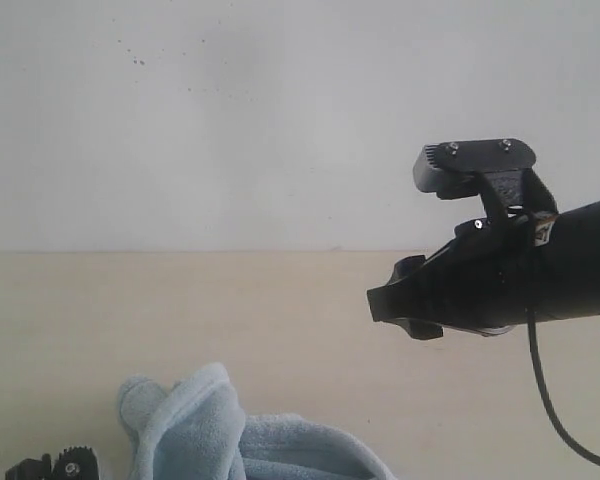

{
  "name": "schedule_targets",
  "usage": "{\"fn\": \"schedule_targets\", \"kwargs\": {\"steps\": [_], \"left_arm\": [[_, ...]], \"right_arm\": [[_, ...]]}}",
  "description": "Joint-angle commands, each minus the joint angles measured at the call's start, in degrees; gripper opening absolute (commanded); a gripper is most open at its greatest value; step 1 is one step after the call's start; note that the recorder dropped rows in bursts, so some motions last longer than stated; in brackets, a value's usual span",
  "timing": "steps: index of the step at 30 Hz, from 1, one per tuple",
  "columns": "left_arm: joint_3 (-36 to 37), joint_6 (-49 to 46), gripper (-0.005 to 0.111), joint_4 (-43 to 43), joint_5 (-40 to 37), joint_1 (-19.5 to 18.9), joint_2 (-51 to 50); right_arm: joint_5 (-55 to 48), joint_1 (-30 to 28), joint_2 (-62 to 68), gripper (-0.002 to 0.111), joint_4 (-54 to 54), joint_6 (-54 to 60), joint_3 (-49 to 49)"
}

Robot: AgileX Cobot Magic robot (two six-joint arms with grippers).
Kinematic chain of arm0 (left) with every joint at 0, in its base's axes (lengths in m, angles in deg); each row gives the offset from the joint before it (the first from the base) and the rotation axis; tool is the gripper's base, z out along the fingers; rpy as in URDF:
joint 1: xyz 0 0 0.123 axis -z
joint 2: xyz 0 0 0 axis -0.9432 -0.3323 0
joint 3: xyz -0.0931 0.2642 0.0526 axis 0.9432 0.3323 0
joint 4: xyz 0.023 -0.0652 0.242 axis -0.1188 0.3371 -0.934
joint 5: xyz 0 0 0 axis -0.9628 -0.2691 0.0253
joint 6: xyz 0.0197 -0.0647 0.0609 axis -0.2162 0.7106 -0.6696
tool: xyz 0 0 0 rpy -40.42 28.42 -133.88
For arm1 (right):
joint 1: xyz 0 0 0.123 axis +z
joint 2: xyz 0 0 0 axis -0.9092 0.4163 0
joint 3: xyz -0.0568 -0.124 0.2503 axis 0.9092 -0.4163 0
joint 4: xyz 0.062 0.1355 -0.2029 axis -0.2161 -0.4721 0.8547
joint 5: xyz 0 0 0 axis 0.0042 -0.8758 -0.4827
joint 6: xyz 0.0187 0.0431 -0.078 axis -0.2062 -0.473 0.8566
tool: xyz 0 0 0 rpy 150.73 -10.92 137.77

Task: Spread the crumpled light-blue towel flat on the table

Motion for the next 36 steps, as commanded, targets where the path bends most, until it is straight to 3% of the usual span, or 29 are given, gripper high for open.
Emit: {"fn": "schedule_targets", "kwargs": {"steps": [1, 3, 4, 6, 10, 12, 13, 15, 21, 22, 26, 31, 36], "left_arm": [[-0.31, 1.90, 0.063, 2.77, 8.35, 0.27, -1.89], [-0.31, 2.00, 0.038, 5.76, 10.52, 0.27, -1.89], [-0.31, 2.00, 0.018, 6.69, 10.50, 0.27, -1.89], [-0.31, 2.00, 0.004, 6.82, 9.94, 0.27, -1.77], [-0.31, 2.90, 0.004, 8.92, 11.00, -0.14, -1.77], [-0.31, 0.83, 0.004, 27.03, 12.60, -3.23, -1.77], [0.09, -5.13, 0.004, 36.49, 12.83, -5.97, -1.77], [0.38, -9.17, 0.004, 41.88, 12.96, -7.91, -1.77], [0.38, -9.39, 0.004, 41.35, 12.96, -8.19, -1.77], [0.38, -9.39, 0.004, 41.35, 12.96, -8.19, -1.77], [0.38, -9.39, 0.004, 41.35, 12.75, -8.19, -1.77], [0.38, -9.39, 0.004, 46.11, 14.58, -8.19, -0.34], [0.38, -12.96, 0.004, 54.95, 29.01, -8.19, 8.75]], "right_arm": [[0.45, -0.37, -0.39, 0.058, -0.21, -0.19, 0.31], [1.11, -0.37, -0.39, 0.058, -0.21, 0.27, 0.31], [1.54, -0.61, -0.24, 0.058, 0.03, 1.19, 0.31], [0.10, -0.61, 1.28, 0.058, 0.03, 1.07, 0.31], [-8.71, -0.61, 11.68, 0.058, -0.78, 1.58, 4.19], [-14.60, -0.61, 16.79, 0.058, -4.73, 4.99, 9.02], [-16.87, -0.51, 19.55, 0.058, -9.53, 10.65, 10.67], [-18.07, -0.51, 23.32, 0.058, -19.19, 20.79, 11.14], [-15.24, -0.51, 28.06, 0.053, -23.16, 27.11, 11.14], [-14.97, -0.51, 28.03, 0.048, -23.16, 27.54, 11.14], [-14.82, -0.61, 26.72, 0.000, -23.03, 28.66, 11.14], [-13.20, -1.47, 19.09, 0.001, -20.74, 27.48, 11.14], [-9.89, -8.36, 6.78, 0.001, -5.10, 13.59, 11.02]]}}
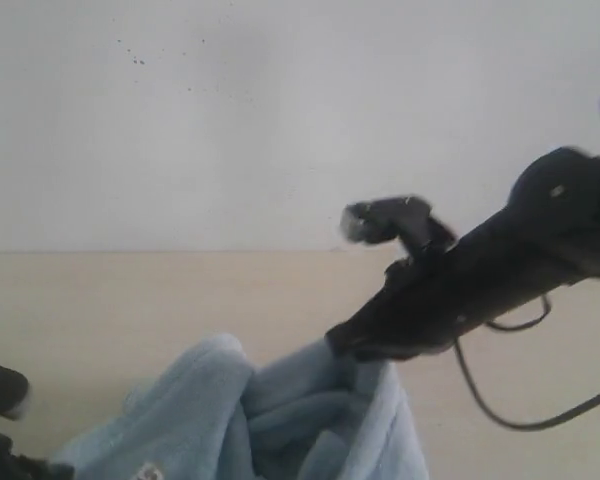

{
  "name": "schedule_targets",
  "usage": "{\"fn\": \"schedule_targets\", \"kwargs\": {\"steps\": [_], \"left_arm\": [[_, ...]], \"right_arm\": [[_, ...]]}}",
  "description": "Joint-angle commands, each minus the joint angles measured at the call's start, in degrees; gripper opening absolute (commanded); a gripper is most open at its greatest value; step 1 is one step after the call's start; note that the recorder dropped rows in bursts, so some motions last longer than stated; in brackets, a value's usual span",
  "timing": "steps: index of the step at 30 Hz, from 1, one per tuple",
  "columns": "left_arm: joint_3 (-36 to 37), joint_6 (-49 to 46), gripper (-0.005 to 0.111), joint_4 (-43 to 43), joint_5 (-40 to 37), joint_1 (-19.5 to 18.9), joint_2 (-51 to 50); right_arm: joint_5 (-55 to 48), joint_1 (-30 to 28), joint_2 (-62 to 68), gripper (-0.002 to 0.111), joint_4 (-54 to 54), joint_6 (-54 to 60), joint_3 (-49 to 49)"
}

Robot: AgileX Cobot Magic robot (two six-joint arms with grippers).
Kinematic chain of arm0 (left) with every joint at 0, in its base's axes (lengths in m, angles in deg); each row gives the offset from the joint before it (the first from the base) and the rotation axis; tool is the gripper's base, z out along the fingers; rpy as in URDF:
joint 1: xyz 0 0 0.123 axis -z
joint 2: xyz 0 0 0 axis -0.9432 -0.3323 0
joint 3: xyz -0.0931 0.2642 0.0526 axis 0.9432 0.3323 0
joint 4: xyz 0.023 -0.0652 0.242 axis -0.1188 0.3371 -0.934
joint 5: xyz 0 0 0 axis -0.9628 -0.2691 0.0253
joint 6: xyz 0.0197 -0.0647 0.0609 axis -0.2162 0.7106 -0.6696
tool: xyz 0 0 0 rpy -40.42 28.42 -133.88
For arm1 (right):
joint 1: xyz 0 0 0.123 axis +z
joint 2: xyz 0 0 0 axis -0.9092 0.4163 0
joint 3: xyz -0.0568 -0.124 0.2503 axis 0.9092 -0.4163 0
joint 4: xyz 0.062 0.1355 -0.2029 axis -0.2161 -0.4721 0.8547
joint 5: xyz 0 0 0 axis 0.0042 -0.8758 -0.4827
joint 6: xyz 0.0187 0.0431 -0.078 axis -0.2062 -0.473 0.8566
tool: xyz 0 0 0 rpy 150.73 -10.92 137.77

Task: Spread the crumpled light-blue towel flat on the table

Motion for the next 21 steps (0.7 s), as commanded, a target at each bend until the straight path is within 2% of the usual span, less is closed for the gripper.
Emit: {"fn": "schedule_targets", "kwargs": {"steps": [1, 3, 6, 8, 10, 12, 17, 21], "left_arm": [[0.27, -5.67, 0.004, 6.29, 14.46, -0.20, 9.65], [-0.11, -10.19, 0.004, 7.02, 19.71, -0.20, 14.81], [-1.85, -18.31, 0.004, 12.89, 22.20, -0.20, 23.03], [-1.96, -23.08, 0.004, 17.60, 21.54, -0.20, 26.75], [-1.96, -32.35, 0.004, 25.63, 21.21, -0.20, 28.33], [-0.54, -39.15, 0.004, 25.63, 21.51, -0.07, 28.91], [1.54, -39.55, 0.004, 25.63, 20.23, -0.07, 29.01], [1.54, -45.04, 0.004, 25.63, 17.31, -0.07, 28.89]], "right_arm": [[3.36, -7.78, -11.36, 0.001, 17.15, -16.00, 0.29], [2.73, -11.73, -13.75, 0.001, 24.53, -24.05, 0.29], [-0.77, -15.29, -14.83, 0.001, 26.44, -26.47, 0.29], [-4.16, -15.43, -14.29, 0.001, 26.44, -26.20, 0.29], [-7.79, -15.14, -12.66, 0.001, 26.61, -25.44, 0.29], [-11.76, -15.14, -11.01, 0.001, 26.46, -24.74, 0.29], [-20.89, -15.14, -6.89, 0.001, 24.90, -24.65, 0.29], [-25.35, -15.14, -3.86, 0.001, 21.13, -21.47, 0.29]]}}
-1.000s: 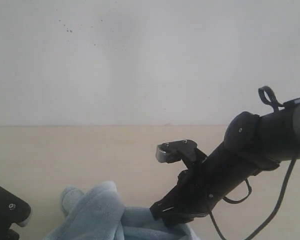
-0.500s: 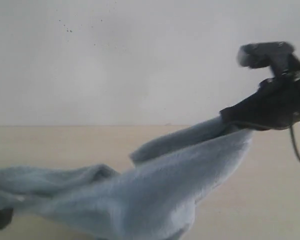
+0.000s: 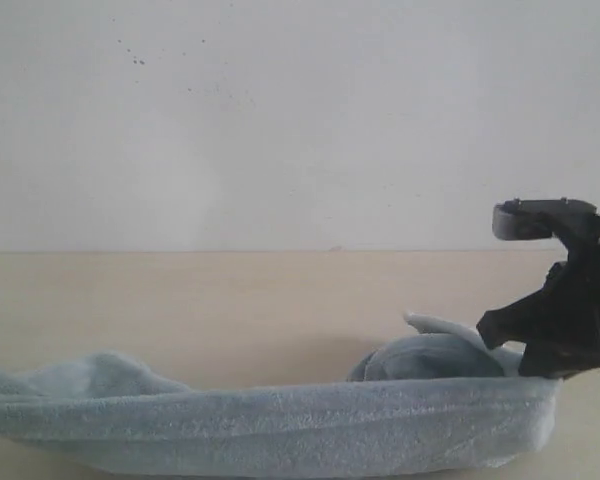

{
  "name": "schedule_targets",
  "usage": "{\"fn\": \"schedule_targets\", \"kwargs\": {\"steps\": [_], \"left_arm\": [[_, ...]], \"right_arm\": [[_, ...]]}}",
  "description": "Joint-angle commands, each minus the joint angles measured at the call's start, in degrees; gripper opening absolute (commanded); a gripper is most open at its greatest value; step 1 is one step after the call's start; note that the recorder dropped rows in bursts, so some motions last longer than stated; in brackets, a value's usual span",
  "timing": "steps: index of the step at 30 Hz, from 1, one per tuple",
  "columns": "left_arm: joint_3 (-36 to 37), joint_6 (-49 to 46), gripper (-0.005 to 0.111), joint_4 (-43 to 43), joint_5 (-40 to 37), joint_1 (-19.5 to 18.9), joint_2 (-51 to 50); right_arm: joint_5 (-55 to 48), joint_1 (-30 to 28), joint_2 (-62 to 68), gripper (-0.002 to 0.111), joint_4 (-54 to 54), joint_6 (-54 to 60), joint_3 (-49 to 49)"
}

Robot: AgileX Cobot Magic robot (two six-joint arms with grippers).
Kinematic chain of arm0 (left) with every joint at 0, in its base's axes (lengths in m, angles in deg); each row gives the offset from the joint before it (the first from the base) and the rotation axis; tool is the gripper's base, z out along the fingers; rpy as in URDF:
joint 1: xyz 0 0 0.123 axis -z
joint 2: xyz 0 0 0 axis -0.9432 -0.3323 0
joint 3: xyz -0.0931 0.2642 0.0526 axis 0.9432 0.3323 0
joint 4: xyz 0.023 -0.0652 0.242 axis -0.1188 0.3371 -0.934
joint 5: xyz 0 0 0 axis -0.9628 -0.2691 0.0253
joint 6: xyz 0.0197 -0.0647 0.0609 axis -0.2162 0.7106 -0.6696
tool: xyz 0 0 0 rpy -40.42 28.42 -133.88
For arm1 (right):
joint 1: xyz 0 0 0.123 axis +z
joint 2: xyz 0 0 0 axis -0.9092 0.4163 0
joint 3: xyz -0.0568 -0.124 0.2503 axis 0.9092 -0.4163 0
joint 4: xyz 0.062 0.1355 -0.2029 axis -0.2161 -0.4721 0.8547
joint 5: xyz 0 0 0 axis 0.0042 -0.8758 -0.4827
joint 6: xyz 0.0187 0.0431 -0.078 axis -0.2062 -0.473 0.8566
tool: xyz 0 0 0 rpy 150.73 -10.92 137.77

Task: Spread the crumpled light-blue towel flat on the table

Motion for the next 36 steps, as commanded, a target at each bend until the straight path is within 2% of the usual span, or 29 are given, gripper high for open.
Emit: {"fn": "schedule_targets", "kwargs": {"steps": [1, 5, 10, 12, 16, 18, 25, 29, 36], "left_arm": [[0.39, -7.44, 0.004, 0.32, -1.99, -0.07, 0.36], [1.28, -14.60, 0.004, 0.32, -7.11, -0.07, -1.33], [3.18, -19.22, 0.004, 0.32, -22.00, -0.07, -5.77], [3.05, -19.22, 0.004, -2.36, -24.46, -0.07, -8.38], [1.84, -19.22, 0.004, -3.73, -21.46, -0.07, -12.36], [1.24, -19.22, 0.004, -3.73, -19.50, -0.07, -13.51], [0.70, -19.22, 0.004, -10.81, -19.73, -0.07, -13.82], [0.70, -19.22, 0.004, -15.20, -19.85, -0.07, -13.82], [0.70, -19.12, 0.004, -15.21, -20.73, -0.07, -13.82]], "right_arm": [[-5.63, -0.22, 2.98, 0.001, -3.17, 3.99, 0.20], [-9.30, -0.22, 5.37, 0.001, -4.84, 5.88, 0.06], [-7.35, -0.22, 5.94, 0.003, -6.19, 9.09, -3.14], [-6.24, -0.22, 5.94, 0.014, -7.05, 10.35, -4.64], [-3.08, -0.22, 5.94, 0.051, -7.22, 10.75, -6.06], [-2.85, -0.22, 5.81, 0.059, -7.22, 10.11, -6.06], [-3.82, -0.22, 4.07, 0.059, -10.89, 8.60, -0.16], [3.77, -0.22, 4.79, 0.059, -14.32, 8.32, 5.17], [3.09, 2.36, 15.55, 0.059, -14.14, 7.23, 16.69]]}}
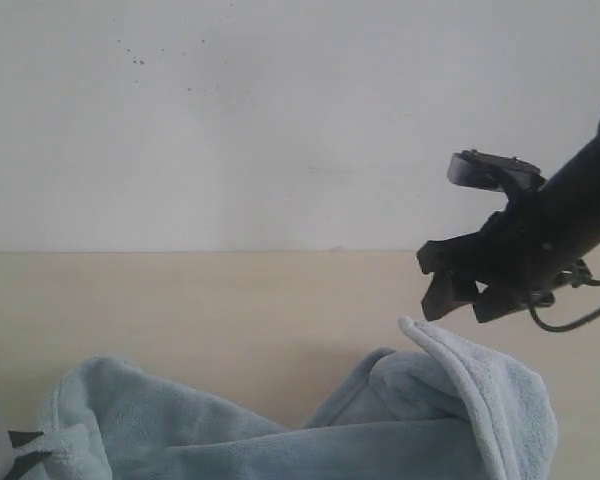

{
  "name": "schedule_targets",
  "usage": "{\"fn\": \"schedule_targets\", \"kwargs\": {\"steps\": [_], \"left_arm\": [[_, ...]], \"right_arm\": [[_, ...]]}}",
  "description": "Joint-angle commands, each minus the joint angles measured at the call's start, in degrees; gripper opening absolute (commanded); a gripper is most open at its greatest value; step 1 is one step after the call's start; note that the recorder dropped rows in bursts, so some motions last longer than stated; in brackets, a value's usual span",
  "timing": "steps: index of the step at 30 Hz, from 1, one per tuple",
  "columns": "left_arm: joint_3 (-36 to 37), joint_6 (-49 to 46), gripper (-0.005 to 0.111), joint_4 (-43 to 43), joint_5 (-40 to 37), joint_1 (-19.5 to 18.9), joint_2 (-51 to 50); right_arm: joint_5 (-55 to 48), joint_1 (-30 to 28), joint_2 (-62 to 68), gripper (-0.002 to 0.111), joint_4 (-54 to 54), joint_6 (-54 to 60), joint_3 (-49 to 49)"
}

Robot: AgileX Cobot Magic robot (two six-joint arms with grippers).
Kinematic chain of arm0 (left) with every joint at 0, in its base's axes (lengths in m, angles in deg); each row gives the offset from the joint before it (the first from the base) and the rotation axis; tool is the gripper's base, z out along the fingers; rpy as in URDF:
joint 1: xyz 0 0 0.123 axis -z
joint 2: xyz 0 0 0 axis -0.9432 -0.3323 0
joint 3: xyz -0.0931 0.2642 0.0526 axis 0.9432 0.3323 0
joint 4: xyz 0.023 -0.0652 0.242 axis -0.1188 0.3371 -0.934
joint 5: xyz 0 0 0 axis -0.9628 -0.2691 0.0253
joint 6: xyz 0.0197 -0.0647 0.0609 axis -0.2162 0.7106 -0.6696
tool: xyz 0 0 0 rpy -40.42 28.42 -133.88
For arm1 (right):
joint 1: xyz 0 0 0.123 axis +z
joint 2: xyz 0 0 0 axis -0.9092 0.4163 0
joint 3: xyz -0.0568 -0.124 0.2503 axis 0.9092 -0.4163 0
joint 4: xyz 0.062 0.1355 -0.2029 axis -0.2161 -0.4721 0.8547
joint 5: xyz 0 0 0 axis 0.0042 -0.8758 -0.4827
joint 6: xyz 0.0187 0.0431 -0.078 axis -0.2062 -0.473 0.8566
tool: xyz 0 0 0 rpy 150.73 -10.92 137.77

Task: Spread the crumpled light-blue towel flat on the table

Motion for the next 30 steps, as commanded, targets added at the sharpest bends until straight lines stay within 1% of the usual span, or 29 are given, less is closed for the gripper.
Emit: {"fn": "schedule_targets", "kwargs": {"steps": [1, 3, 5, 9, 12, 15, 16, 17, 18, 21, 22, 26, 28, 30], "left_arm": [[-0.39, -0.06, 0.004, -0.50, -1.33, -0.07, -0.14], [-0.39, -0.06, 0.004, -0.34, -2.24, -0.07, -0.14], [-0.39, -0.06, 0.004, -0.34, -3.12, -0.07, -0.14], [-0.39, 0.84, 0.004, -0.34, -3.66, -0.07, -0.14], [-0.39, 0.84, 0.004, -0.34, -3.66, -0.07, -0.14], [-0.39, 0.84, 0.004, -0.34, -3.66, -0.07, -0.14], [-0.39, 0.84, 0.004, -0.34, -3.66, -0.07, -0.14], [-0.39, 0.84, 0.004, -0.34, -3.66, -0.07, -0.14], [-0.39, 0.84, 0.004, -0.34, -3.66, -0.07, -0.14], [-0.39, 0.84, 0.004, -0.34, -3.66, -0.07, -0.14], [-0.39, 0.84, 0.004, -0.34, -3.66, -0.07, -0.14], [-0.39, 1.15, 0.004, -0.34, -2.75, -0.07, -0.14], [-0.64, 3.53, 0.004, -0.34, 1.11, -0.07, -0.14], [-1.94, 10.13, 0.004, -0.34, 7.25, -0.07, 0.12]], "right_arm": [[-1.02, 2.72, 8.05, 0.059, 0.43, -0.32, 7.21], [-0.56, 4.23, 11.31, 0.059, 1.58, -0.32, 10.13], [-0.08, 5.58, 14.96, 0.059, 4.97, -1.74, 13.18], [-1.58, 6.43, 20.65, 0.059, 16.62, -11.91, 17.52], [-3.78, 6.43, 22.98, 0.059, 22.20, -12.66, 18.60], [-4.56, 6.43, 23.57, 0.058, 29.02, -16.26, 18.60], [-4.70, 6.43, 23.57, 0.054, 31.29, -18.08, 18.60], [-4.83, 6.43, 23.57, 0.047, 33.35, -19.21, 18.60], [-5.15, 6.43, 23.41, 0.038, 35.42, -19.91, 18.60], [-6.56, 6.43, 22.75, 0.006, 38.64, -20.17, 18.60], [-6.99, 6.43, 22.48, 0.000, 39.65, -20.28, 18.60], [-7.63, 6.31, 20.23, 0.000, 40.85, -20.50, 18.60], [-7.77, 6.31, 18.13, 0.000, 41.27, -20.52, 18.60], [-8.37, 6.20, 15.28, 0.000, 42.09, -20.99, 18.60]]}}
